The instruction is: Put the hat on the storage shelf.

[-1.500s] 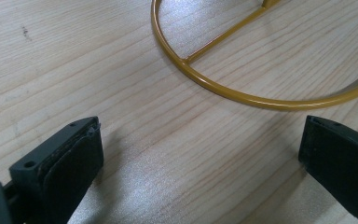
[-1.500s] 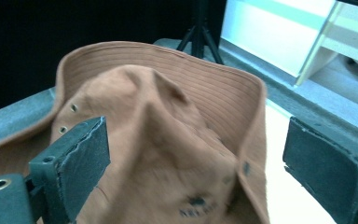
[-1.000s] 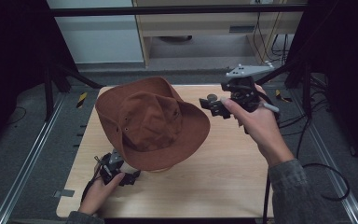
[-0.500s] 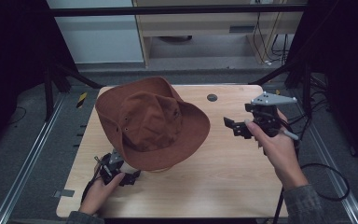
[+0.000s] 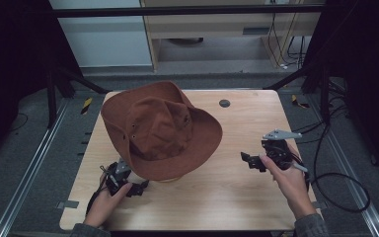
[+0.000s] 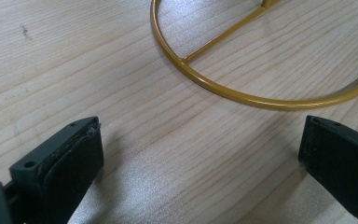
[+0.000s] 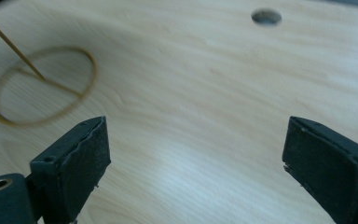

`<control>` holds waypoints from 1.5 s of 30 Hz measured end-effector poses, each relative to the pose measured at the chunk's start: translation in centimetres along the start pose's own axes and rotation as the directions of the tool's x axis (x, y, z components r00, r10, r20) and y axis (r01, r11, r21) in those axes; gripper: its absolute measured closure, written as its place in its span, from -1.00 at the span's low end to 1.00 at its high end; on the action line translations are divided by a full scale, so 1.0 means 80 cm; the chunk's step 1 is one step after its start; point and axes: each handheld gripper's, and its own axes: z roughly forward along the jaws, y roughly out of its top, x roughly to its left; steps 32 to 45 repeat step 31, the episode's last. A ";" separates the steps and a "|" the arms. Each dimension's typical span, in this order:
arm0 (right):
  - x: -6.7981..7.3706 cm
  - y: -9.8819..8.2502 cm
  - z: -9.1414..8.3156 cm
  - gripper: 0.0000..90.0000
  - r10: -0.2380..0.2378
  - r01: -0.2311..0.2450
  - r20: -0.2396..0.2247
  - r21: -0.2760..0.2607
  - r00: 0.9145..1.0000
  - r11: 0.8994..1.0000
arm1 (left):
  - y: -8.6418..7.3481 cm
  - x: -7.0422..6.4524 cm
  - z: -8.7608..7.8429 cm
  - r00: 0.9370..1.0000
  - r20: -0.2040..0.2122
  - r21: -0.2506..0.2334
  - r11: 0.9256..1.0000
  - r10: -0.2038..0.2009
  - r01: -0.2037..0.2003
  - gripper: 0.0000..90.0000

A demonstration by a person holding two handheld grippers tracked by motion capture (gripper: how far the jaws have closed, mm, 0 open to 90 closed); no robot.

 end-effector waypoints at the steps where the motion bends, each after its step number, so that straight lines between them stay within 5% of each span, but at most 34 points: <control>1: -0.001 -0.011 0.007 -0.82 0.016 -0.015 -0.011 0.013 1.000 1.000 | 0.000 0.000 0.000 1.000 0.000 0.000 1.000 0.000 0.000 -1.00; 11: -0.008 -0.053 0.042 -0.82 0.059 -0.059 -0.008 0.056 0.998 0.997 | 0.000 0.000 0.000 1.000 0.000 0.001 1.000 0.001 -0.001 -1.00; 19: -0.006 -0.088 0.078 -0.82 0.036 -0.045 0.082 0.107 0.996 0.993 | 0.000 0.000 0.000 1.000 -0.002 0.002 1.000 0.000 0.000 -1.00; 24: 0.001 -0.092 0.082 -0.85 -0.013 0.000 0.122 0.104 0.992 0.995 | 0.000 0.000 0.000 1.000 -0.002 0.002 1.000 0.001 -0.001 -1.00; 45: 0.005 -0.096 0.081 -0.88 -0.001 -0.010 0.135 0.083 0.991 0.997 | 0.001 0.000 0.001 1.000 0.004 0.000 1.000 0.004 -0.004 -1.00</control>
